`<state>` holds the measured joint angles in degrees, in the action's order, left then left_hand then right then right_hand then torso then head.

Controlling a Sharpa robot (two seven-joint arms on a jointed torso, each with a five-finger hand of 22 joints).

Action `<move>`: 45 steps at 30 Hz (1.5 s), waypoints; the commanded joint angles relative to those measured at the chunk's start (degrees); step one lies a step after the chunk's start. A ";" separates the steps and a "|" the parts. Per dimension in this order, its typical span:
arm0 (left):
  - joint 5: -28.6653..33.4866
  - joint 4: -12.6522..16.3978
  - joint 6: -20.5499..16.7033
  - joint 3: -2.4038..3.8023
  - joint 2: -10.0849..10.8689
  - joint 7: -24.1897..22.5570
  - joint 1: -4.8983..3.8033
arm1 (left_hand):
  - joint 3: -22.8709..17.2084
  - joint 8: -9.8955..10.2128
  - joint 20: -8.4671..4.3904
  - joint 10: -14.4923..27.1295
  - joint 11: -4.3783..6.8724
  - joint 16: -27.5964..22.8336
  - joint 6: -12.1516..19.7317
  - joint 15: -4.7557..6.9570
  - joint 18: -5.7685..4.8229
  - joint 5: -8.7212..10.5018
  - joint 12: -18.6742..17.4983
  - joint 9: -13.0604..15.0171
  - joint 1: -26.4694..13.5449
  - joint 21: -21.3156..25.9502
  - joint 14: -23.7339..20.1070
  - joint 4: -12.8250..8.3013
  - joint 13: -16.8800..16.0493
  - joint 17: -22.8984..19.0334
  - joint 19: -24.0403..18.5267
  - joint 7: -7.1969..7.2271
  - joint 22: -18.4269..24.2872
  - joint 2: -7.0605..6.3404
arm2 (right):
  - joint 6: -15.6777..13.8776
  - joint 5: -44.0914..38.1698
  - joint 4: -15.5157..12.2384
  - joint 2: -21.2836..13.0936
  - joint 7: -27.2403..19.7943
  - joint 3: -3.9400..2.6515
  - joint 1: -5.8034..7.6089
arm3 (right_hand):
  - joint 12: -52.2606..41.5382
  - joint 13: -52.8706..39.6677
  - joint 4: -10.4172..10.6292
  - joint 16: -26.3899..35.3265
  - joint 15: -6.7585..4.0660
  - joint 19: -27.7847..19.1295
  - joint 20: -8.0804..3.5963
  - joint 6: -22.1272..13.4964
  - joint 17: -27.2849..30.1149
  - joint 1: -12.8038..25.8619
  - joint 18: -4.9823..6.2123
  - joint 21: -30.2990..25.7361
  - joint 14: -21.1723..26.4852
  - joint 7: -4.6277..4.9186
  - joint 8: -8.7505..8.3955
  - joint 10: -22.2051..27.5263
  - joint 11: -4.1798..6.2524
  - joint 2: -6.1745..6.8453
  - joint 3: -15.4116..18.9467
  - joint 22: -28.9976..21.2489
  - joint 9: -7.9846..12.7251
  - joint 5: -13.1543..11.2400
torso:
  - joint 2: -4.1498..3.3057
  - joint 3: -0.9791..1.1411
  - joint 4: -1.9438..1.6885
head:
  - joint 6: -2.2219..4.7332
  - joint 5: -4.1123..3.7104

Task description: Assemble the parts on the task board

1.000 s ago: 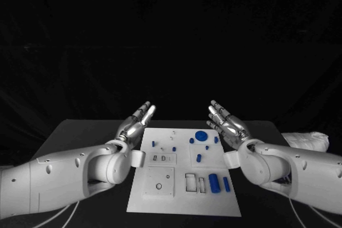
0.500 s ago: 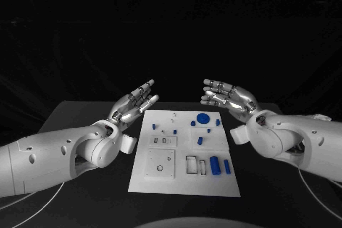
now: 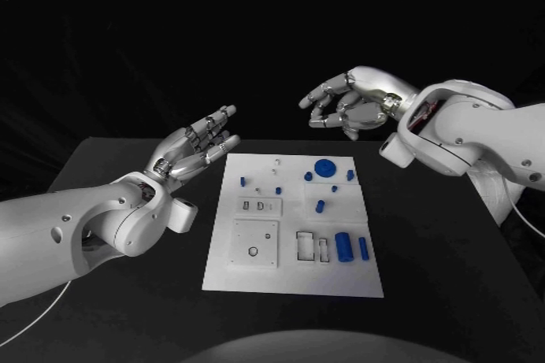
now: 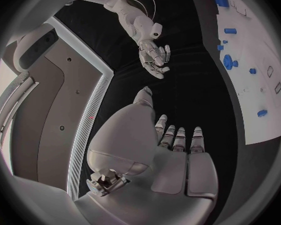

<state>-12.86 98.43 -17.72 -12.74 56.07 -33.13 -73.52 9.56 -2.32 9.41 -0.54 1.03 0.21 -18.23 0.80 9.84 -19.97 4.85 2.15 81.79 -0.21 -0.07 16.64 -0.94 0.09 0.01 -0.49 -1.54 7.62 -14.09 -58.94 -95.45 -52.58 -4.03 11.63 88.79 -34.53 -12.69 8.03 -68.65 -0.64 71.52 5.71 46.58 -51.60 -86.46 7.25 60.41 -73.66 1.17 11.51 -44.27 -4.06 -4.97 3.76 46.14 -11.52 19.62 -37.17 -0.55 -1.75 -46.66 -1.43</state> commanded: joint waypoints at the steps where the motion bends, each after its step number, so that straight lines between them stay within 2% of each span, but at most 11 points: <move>1: -1.58 0.40 0.19 0.02 0.02 1.37 -0.33 | 0.52 -0.21 0.66 0.05 -0.48 -0.21 -0.16 -0.77 0.35 -0.87 0.34 0.05 1.22 0.21 0.07 0.01 -0.05 -0.09 -0.01 -0.19 1.54 0.19 | 9.16 -31.25 2.29 2.27 10.10 0.21 0.60 | 0.81 -0.49 0.39 -4.96 -1.05 2.19 -0.92 0.59 -6.40 -0.58 -1.35 7.71 -2.72 -0.14 -0.59 -2.33 1.44 1.81 -3.17 9.71 -0.51 -0.15 | -0.81 -0.07 -0.45 | 0.01 -0.34; 3: -1.59 0.48 0.47 0.02 0.07 1.51 -0.42 | 0.71 -0.20 0.92 0.06 -0.50 -0.21 -0.18 -1.05 0.38 -1.39 0.43 0.04 1.59 0.21 0.07 0.02 -0.06 -0.09 -0.01 -0.30 1.54 0.41 | 10.57 -33.94 4.09 3.94 10.78 0.39 0.69 | 1.87 -0.96 0.21 -6.84 -1.06 2.42 -1.25 1.28 -8.78 -0.89 -1.87 11.15 -3.47 0.61 -0.65 -2.55 1.48 3.47 -6.02 13.95 -1.45 0.59 | -0.92 -0.09 -0.51 | 0.03 -0.46; 5: -1.59 0.54 0.77 0.02 0.09 1.61 -0.48 | 0.85 -0.22 1.11 0.06 -0.57 -0.21 -0.29 -1.22 0.39 -1.68 0.56 0.06 1.82 0.21 0.07 0.02 -0.08 -0.09 -0.01 -0.42 1.54 0.55 | 11.50 -36.08 5.97 5.46 11.18 0.53 0.40 | 2.84 -1.66 0.18 -8.69 -1.31 2.82 -1.50 2.17 -11.31 -0.55 -2.32 14.42 -4.39 2.46 -0.36 -2.65 1.56 5.12 -9.32 18.20 -2.88 1.20 | -1.07 -0.14 -0.56 | 0.15 -0.75; 12: -1.60 0.70 1.61 0.02 0.14 1.29 -0.59 | 1.54 -0.52 2.22 -0.01 -1.28 -0.21 -1.54 -2.11 0.48 -2.96 1.43 0.19 3.17 -0.10 0.07 -0.02 -0.19 -0.09 0.36 -1.15 1.28 1.12 | 11.49 -39.90 11.68 9.29 11.27 0.73 -2.34 | 5.16 -3.34 1.41 -13.76 -1.33 6.24 -1.39 3.36 -19.11 3.25 -3.56 20.86 -8.48 4.36 -0.51 -2.93 1.25 9.09 -15.73 27.47 -5.65 -1.01 | -1.88 -0.15 -0.73 | 1.71 -1.22; 15: -1.61 0.36 1.91 0.01 -0.13 0.85 -0.59 | 1.85 -0.84 2.51 -0.22 -1.45 -0.21 -2.67 -2.12 0.50 -3.28 2.24 0.31 3.58 -0.24 0.07 -0.03 -0.31 -0.09 0.54 -1.36 1.18 1.27 | 10.45 -40.55 13.47 10.23 10.95 0.75 -3.77 | 5.87 -3.63 1.53 -14.66 -1.24 7.24 -1.30 3.70 -20.61 3.90 -3.84 22.00 -9.36 4.35 -1.15 -3.52 1.26 10.20 -17.24 29.30 -5.58 -1.78 | -1.80 -0.17 -0.79 | 1.48 -1.33; 20: -1.61 -0.15 2.50 -0.06 -0.47 0.72 -0.59 | 2.00 -0.98 2.71 -0.26 -1.68 -0.21 -2.96 -2.25 0.46 -4.17 2.43 0.32 4.06 -0.23 0.07 -0.09 -0.31 -0.09 0.53 -1.63 1.19 1.43 | 8.88 -40.93 16.52 11.65 10.10 0.75 -5.92 | 7.57 -3.87 1.12 -14.68 -1.43 6.87 -1.41 5.95 -20.24 4.78 -3.75 22.22 -9.30 4.01 -0.99 -4.51 1.51 12.23 -20.28 29.71 -6.34 3.35 | -1.68 -0.17 -0.80 | 1.52 -1.19; 25: -1.61 -0.46 2.74 -0.08 -0.75 0.85 -0.59 | 2.05 -1.08 2.85 -0.27 -1.79 -0.21 -3.19 -2.39 0.44 -4.72 2.57 0.34 4.36 -0.23 0.07 -0.10 -0.32 -0.09 0.53 -1.76 1.20 1.55 | 8.00 -40.07 19.02 12.69 9.20 0.74 -7.69 | 8.16 -4.33 1.91 -14.61 -1.38 6.66 -1.33 6.48 -19.94 7.20 -3.73 22.20 -9.18 3.71 -0.77 -4.64 1.40 13.39 -20.35 29.83 -7.27 3.65 | -1.52 -0.24 -0.88 | 0.91 -1.23; 32: -1.54 -1.00 2.13 -0.19 -1.07 0.59 -0.56 | 1.89 -1.90 3.45 -0.77 -2.66 -0.21 -5.47 -2.90 0.50 -6.64 3.98 0.55 5.56 -0.54 0.07 -0.09 -0.50 -0.09 0.91 -2.84 0.99 2.52 | 7.46 -38.29 21.98 14.15 7.18 0.73 -9.82 | 8.47 -6.42 3.16 -14.22 -0.88 5.84 -0.87 3.88 -18.75 11.45 -3.58 21.66 -8.53 2.07 -1.95 -2.99 0.76 13.90 -17.06 29.55 -8.96 -5.27 | -1.24 -0.33 -0.77 | 0.63 -0.78; 35: -1.40 -1.17 2.19 -0.25 -1.14 0.76 -0.55 | 1.87 -1.78 3.57 -0.77 -2.49 -0.21 -4.86 -2.99 0.50 -7.01 3.88 0.45 5.76 -0.55 0.07 -0.12 -0.47 -0.09 0.93 -2.63 0.99 2.63 | 6.54 -38.07 22.75 14.68 6.49 0.72 -10.55 | 8.60 -7.11 2.66 -14.25 -0.57 5.76 -0.58 2.76 -18.68 10.93 -3.58 21.57 -8.47 1.94 -2.72 -2.36 0.29 13.55 -16.89 29.63 -9.10 -3.31 | -1.11 -0.33 -0.78 | 0.39 -0.68; 38: -1.27 -1.26 2.53 -0.30 -1.19 1.02 -0.53 | 1.84 -1.71 3.65 -0.76 -2.47 -0.21 -4.57 -3.02 0.48 -7.27 3.86 0.41 5.91 -0.55 0.07 -0.13 -0.46 -0.09 0.93 -2.54 0.99 2.73 | 5.54 -37.93 23.42 15.09 5.93 0.71 -11.33 | 8.88 -7.75 1.93 -14.33 -0.52 5.77 -0.44 2.16 -18.66 9.98 -3.56 21.52 -8.44 0.70 -3.40 -1.98 0.29 13.26 -17.50 29.81 -9.17 1.84 | -1.03 -0.30 -0.89 | 0.13 -0.65; 45: -1.17 -1.43 2.76 -0.38 -1.19 0.98 -0.50 | 1.76 -1.84 3.86 -0.95 -2.44 -0.21 -5.05 -3.04 0.51 -7.93 4.40 0.46 6.47 -0.70 0.07 -0.23 -0.54 -0.09 1.12 -2.62 0.90 2.80 | 3.25 -37.82 25.03 16.04 4.95 0.69 -12.17 | 9.89 -8.40 0.63 -13.98 -0.40 5.41 -0.32 2.41 -17.52 8.49 -3.46 21.17 -7.82 0.26 -4.16 -1.95 0.16 13.09 -20.24 29.79 -9.25 9.76 | -0.77 -0.46 -0.84 | -1.08 -0.24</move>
<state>-14.01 96.97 -16.07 -13.15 55.02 -31.58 -73.96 11.28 -3.89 12.78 -1.25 -1.32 0.21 -23.12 -1.85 9.84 -27.67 9.01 2.63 87.67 -0.71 -0.06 16.65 -1.39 0.05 1.13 -3.13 -1.54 10.33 -8.72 -96.69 -70.67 -36.69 2.44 12.35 76.68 -24.86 -21.03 8.69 -82.91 -1.11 77.25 5.12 48.97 -69.45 -77.38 4.37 81.76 -81.88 1.77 7.66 -46.68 -3.80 8.16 -16.09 74.93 -20.67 28.72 -38.08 -0.96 -2.58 -47.30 -1.87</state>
